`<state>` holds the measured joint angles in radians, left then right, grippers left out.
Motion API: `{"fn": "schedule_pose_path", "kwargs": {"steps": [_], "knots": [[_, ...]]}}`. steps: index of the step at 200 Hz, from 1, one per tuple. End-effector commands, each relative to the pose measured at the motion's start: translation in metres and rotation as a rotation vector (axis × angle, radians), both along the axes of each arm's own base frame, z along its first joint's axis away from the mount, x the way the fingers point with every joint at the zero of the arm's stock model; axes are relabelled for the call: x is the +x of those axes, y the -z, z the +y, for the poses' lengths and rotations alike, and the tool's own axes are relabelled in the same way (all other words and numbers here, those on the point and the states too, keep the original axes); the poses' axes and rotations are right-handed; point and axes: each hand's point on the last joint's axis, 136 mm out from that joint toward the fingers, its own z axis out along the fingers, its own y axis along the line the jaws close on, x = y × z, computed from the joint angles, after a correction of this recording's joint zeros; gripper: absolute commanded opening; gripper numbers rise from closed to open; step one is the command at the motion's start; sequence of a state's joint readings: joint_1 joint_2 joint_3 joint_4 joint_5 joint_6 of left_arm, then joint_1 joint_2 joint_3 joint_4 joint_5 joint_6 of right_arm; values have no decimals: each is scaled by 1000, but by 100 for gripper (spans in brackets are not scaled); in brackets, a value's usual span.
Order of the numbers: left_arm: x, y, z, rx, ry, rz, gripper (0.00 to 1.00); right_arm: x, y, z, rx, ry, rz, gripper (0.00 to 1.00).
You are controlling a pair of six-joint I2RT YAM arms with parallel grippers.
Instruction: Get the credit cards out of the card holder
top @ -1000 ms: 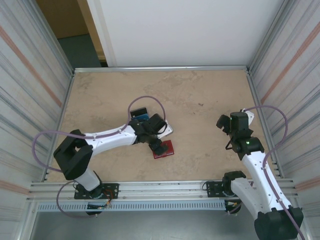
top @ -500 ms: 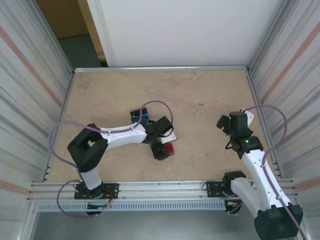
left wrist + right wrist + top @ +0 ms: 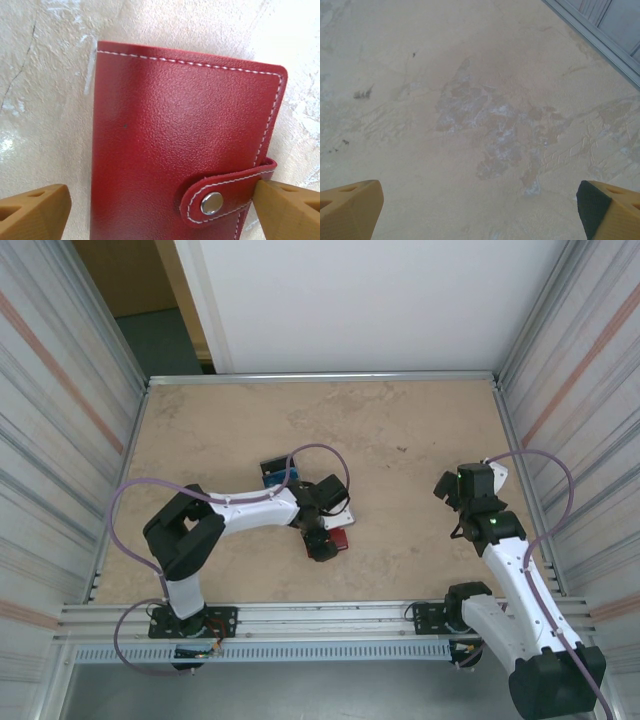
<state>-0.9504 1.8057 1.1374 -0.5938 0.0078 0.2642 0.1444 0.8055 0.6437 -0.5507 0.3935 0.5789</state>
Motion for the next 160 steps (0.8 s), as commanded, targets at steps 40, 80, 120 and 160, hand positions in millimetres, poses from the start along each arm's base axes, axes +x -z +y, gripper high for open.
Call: {"fn": "schedule_pose_path", "kwargs": {"steps": [40,80,120,160], "knots": [[8,4,7,15,-21,-55,76,1,-2,19,118,-41,0,99],[16,-14,-4,-92,-100,-103,62,-4,15,62,318,-168,31,99],[23,-31,-9,-191,-205,-141,59,-10,28,113,524,-319,43,99],[32,-53,-9,-333,-337,-149,59,-15,32,164,679,-468,55,99]]}}
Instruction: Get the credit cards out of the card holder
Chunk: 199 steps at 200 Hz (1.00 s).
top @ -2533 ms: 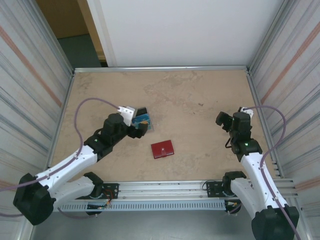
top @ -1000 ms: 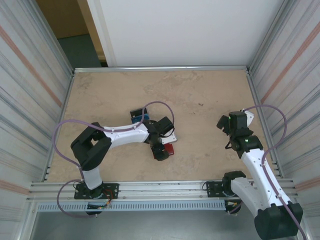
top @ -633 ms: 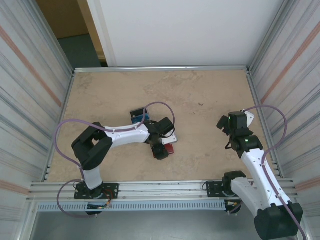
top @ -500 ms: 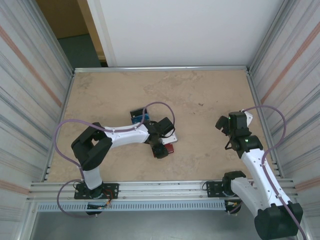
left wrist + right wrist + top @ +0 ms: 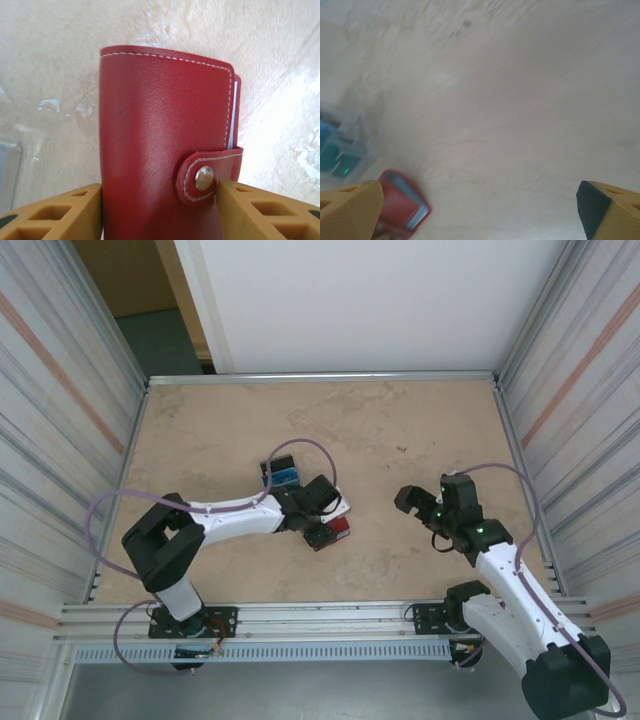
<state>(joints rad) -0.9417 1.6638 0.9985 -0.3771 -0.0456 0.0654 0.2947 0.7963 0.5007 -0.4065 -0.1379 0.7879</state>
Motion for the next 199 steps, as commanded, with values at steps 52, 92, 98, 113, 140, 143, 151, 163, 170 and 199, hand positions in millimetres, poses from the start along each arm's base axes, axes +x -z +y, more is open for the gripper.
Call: {"fn": "schedule_pose_path", "kwargs": {"steps": [52,92,98,113,140,143,151,163,170,199], "knots": [[18,-46,7,-272,-220,20,69,0,5,74,206,-185,39,100],[1,-30,18,-201,-122,104,94,2,8,71,167,-167,44,99],[-1,-27,20,-179,-105,108,97,2,8,69,159,-162,42,99],[-5,-16,25,-128,-76,117,99,2,6,66,144,-156,33,99],[-10,1,22,-73,-13,124,99,2,3,64,138,-146,20,99],[-10,2,21,-68,-7,122,99,2,3,64,137,-145,19,99],[-10,6,19,-50,7,115,99,3,3,63,135,-142,18,99],[-9,11,18,-21,16,101,99,3,3,62,131,-139,22,99],[-8,14,18,-6,22,96,99,2,3,62,131,-139,23,99],[-7,24,19,41,24,85,99,2,3,61,126,-133,23,99]]}}
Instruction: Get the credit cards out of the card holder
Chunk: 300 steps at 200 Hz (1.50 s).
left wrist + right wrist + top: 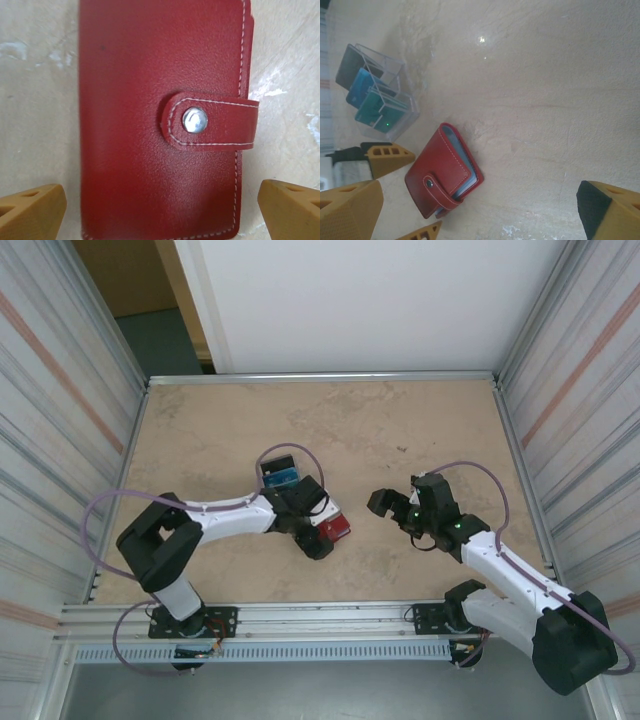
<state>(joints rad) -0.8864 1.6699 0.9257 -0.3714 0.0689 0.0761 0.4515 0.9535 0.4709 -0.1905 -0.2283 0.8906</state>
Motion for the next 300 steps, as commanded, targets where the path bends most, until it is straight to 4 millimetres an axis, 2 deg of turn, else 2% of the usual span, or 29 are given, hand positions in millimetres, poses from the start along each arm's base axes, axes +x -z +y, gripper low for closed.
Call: {"fn": "schedule_pose_path", "kwargs": {"steps": [1,27,67,80,122,192,232,257,274,300], "knots": [[7,-1,0,45,26,-41,99,2,-9,-2,-4,21,-15,99],[8,8,4,80,19,-44,99,4,-8,-3,-6,29,-16,99],[4,5,-2,56,19,-35,76,3,-1,6,47,26,39,99],[3,3,-5,32,14,-27,69,3,7,12,58,12,77,99],[-1,-12,-15,-70,-45,-10,60,3,14,20,104,7,113,99],[4,-45,-27,-269,-201,0,50,3,15,52,228,-63,119,98],[4,-71,-37,-427,-250,15,50,4,13,77,277,-114,102,95],[2,-83,-40,-475,-249,19,50,9,3,91,321,-147,58,94],[2,-86,-40,-489,-250,18,50,12,-8,97,353,-168,23,90],[2,-90,-41,-512,-257,15,50,15,-18,101,359,-184,-9,78]]}}
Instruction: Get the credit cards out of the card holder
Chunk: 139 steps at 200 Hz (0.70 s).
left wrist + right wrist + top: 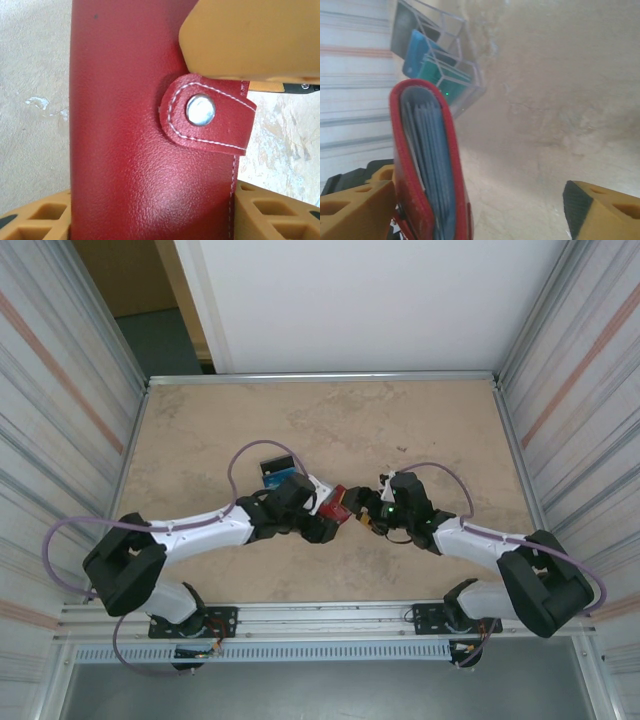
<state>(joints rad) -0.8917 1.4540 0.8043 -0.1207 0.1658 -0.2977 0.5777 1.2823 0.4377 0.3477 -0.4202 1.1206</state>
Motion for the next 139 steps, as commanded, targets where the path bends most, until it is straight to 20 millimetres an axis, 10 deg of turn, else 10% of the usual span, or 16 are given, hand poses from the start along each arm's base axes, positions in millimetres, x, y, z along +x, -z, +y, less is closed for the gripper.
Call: {"fn": "schedule_pose_path", "kwargs": {"steps": [1,79,139], "knots": [[1,-24,-10,-106,1,-26,50,5,-25,14,62,-33,-66,78],[3,-38,-13,-174,-13,-58,54,8,-43,13,59,-34,-138,30],[9,-70,4,-201,-49,-174,98,7,-68,3,-36,-74,-263,9]]}}
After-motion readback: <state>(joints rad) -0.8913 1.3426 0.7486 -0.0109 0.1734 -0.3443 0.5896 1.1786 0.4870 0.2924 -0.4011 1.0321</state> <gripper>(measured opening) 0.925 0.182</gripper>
